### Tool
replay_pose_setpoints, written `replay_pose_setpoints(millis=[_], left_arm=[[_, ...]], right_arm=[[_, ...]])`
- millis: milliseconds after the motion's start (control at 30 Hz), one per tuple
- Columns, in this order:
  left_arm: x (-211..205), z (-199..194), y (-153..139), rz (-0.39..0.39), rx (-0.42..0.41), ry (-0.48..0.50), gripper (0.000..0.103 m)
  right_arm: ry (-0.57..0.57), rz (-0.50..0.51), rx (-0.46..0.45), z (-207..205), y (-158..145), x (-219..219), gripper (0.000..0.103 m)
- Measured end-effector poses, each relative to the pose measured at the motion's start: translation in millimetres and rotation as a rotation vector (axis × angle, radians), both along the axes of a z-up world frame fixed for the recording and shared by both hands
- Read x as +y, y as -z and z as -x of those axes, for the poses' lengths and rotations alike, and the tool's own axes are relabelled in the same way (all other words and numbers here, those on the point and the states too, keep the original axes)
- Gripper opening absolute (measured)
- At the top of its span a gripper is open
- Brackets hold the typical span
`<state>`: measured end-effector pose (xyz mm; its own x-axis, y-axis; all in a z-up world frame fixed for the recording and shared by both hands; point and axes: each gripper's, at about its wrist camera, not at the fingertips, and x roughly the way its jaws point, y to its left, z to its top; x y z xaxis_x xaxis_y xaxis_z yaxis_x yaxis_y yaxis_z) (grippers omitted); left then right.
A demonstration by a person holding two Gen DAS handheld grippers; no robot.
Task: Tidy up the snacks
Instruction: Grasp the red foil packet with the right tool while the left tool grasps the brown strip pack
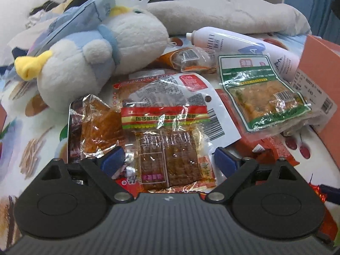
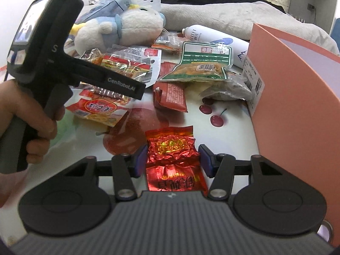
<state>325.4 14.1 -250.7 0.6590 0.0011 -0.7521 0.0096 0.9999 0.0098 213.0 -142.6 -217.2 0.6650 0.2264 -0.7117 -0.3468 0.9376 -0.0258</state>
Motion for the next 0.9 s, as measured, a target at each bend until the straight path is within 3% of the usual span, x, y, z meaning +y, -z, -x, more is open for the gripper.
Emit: replay_pose_setpoints(millis=[67, 200, 467, 533, 900], left_arm=[[0.2, 0.7, -1.1, 0.005, 0.004, 0.002, 0.088], [-0.3, 7.5, -4.9, 0.003, 0.004, -0.003, 0.071], [3.3, 26.8, -11.3, 0.03, 0.027, -0.025, 0.062], [4.8, 34.6, -15.0, 0.054, 0.026, -0.036, 0.055], [14.1, 93.0, -30.3, 0.172, 0.081, -0.092, 0.052]], right_arm=[[0.003, -0.001, 0.0, 0.8, -0.1, -0.8, 0.055], [0.002, 0.001, -0.002, 3.8, -1.3, -1.5, 0.055], [0.018, -0.003, 0.005, 11.7, -3.6, -7.6, 0.055], [0.021, -0.007, 0.009, 15.1, -5.1, -9.0, 0.055], [0.009, -0.006, 0.05, 41.7, -17.1, -9.8, 0.055]])
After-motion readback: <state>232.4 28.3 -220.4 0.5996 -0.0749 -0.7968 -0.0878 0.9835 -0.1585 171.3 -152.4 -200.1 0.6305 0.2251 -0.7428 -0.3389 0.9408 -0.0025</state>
